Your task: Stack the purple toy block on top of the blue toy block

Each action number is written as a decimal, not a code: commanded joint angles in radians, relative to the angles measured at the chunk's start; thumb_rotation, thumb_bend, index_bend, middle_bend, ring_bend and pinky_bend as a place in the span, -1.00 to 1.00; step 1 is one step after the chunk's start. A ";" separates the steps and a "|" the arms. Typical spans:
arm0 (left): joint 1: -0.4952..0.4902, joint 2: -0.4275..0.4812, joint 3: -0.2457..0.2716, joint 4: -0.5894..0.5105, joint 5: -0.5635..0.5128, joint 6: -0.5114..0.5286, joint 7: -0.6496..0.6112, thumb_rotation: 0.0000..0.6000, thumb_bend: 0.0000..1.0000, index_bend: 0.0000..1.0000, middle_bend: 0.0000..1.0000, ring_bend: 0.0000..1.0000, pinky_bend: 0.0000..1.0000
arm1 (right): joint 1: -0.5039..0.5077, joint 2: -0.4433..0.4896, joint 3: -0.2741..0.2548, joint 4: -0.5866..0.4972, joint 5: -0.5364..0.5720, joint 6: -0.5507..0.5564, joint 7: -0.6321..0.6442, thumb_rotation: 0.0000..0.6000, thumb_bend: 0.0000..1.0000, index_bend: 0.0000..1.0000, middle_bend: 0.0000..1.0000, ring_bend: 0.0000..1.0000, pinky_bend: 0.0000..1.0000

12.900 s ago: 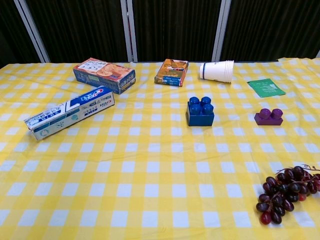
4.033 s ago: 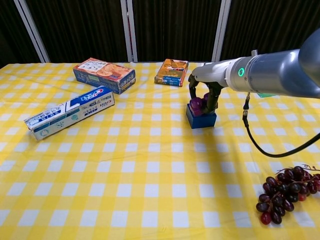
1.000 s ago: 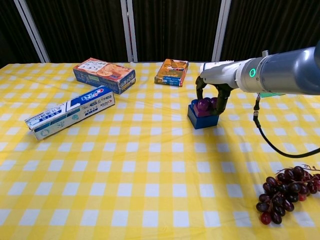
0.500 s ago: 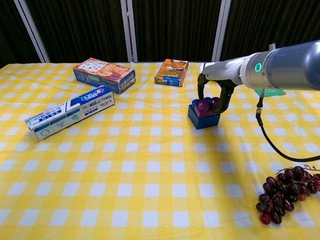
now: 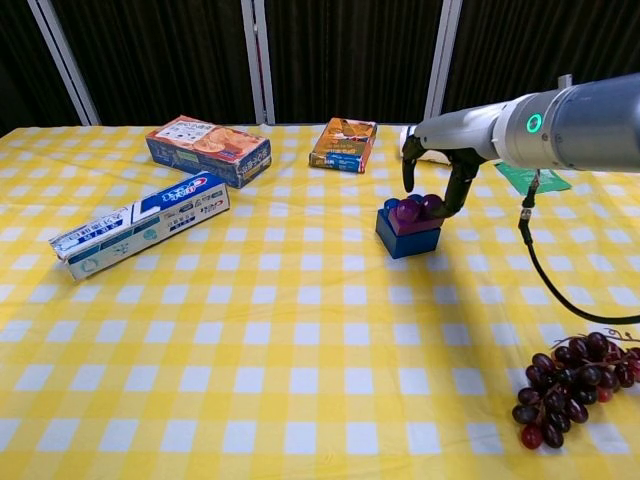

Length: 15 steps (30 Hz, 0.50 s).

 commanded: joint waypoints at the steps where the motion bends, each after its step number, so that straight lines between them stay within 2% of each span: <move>1: 0.001 0.001 0.000 -0.002 0.003 0.003 0.001 1.00 -1.00 -0.81 -1.00 -1.00 -0.92 | -0.009 0.007 -0.005 -0.009 -0.005 0.004 0.005 1.00 -0.15 -0.35 -1.00 -0.96 -1.00; 15: 0.004 0.004 0.001 -0.005 0.018 0.012 -0.005 1.00 -1.00 -0.81 -1.00 -1.00 -0.92 | -0.040 0.016 -0.015 -0.031 -0.043 0.010 0.023 1.00 -0.15 -0.35 -1.00 -0.96 -1.00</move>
